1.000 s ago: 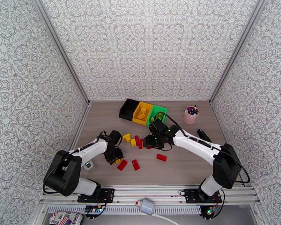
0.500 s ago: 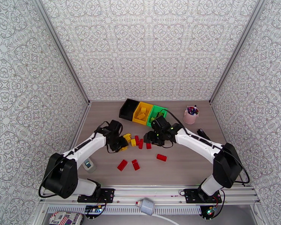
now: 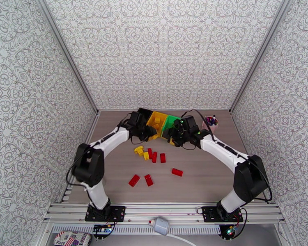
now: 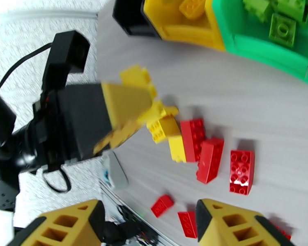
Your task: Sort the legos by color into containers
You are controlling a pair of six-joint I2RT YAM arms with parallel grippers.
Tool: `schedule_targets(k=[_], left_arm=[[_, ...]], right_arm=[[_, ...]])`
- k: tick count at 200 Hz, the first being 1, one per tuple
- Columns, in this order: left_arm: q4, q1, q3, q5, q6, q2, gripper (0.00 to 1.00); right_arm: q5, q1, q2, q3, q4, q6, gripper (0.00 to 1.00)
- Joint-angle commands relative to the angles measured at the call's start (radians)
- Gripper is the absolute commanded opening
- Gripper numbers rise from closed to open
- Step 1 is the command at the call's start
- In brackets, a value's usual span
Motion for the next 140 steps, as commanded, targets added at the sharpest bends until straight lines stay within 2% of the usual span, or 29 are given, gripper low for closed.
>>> schedule_targets(k=[1,30,49,64,86,111,140], left_arm=[[0.058,0.028,0.132,0.040,-0.024,0.092,0.33],[0.062,0.065,0.299,0.040,-0.047,0.228,0.37],[0.036,0.078,0.444,0.053,-0.043,0.314,0.50],[-0.005,0.082,0.569,0.066,-0.028,0.407,0.66],[-0.062,0.082,0.721,0.075,-0.010,0.478,0.76],[-0.079,0.081,0.718,0.059,0.003,0.462,0.77],[-0.140,0.072,0.609,0.002,0.085,0.353,0.77]], right_arm=[[-0.049,-0.034,0.009,0.008,0.006,0.005,0.63],[-0.053,-0.073,0.008,0.010,-0.022,-0.011,0.63],[-0.062,-0.090,0.014,0.007,-0.022,-0.009,0.63],[-0.063,-0.099,0.020,0.008,-0.025,-0.009,0.63],[-0.058,-0.100,0.029,0.020,-0.043,-0.016,0.64],[-0.037,-0.100,0.026,0.037,-0.094,-0.046,0.65],[-0.015,-0.100,0.001,0.027,-0.144,-0.079,0.65]])
